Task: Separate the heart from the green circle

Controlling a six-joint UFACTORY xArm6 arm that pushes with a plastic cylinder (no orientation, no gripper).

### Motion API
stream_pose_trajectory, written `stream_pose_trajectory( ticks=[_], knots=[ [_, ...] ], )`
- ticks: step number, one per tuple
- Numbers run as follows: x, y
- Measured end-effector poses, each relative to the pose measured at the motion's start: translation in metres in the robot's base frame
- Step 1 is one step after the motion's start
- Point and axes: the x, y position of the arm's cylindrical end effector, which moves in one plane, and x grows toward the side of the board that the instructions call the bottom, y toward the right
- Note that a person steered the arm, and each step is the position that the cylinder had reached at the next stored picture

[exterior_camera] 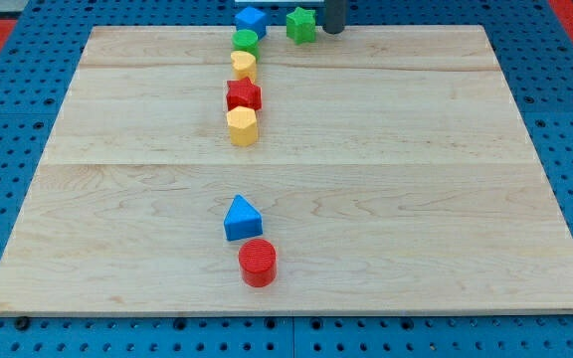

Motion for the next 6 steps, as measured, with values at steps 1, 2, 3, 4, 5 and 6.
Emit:
stream_pose_trajectory(
  ticks=[1, 2, 3, 4, 5, 6],
  knots=[
    [0.011, -0.035],
    [0.043, -0.062],
    [0.068, -0.09],
    [0.069, -0.11],
    [0.071, -0.13],
    [0.092, -0.141]
  ],
)
